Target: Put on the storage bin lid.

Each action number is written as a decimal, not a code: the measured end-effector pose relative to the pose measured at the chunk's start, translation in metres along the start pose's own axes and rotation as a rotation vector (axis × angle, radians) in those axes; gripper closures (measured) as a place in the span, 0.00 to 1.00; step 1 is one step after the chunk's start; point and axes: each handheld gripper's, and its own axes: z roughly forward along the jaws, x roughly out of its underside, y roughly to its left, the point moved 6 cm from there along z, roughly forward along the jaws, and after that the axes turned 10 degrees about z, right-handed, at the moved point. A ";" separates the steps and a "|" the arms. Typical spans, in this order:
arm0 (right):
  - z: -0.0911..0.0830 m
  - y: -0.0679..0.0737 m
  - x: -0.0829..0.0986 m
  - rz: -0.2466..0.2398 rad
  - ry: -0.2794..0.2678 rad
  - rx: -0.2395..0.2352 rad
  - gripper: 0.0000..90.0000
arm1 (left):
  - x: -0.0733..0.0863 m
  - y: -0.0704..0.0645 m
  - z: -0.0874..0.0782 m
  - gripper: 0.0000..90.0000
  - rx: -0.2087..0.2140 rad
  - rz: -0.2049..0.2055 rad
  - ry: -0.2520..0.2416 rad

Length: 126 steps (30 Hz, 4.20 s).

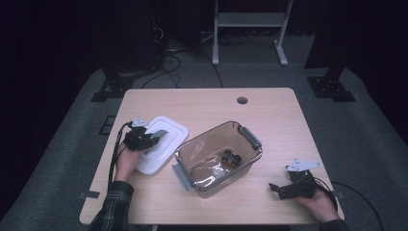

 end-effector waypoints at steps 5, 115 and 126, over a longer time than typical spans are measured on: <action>0.000 0.000 0.000 0.000 0.000 0.000 0.02 | -0.007 0.000 -0.011 0.74 0.012 -0.013 0.007; 0.000 0.000 0.000 0.002 0.000 0.000 0.02 | -0.144 -0.198 -0.053 0.74 0.349 0.262 -0.074; 0.000 0.000 0.000 0.000 0.000 0.000 0.02 | -0.144 -0.209 -0.045 0.74 0.353 0.278 -0.055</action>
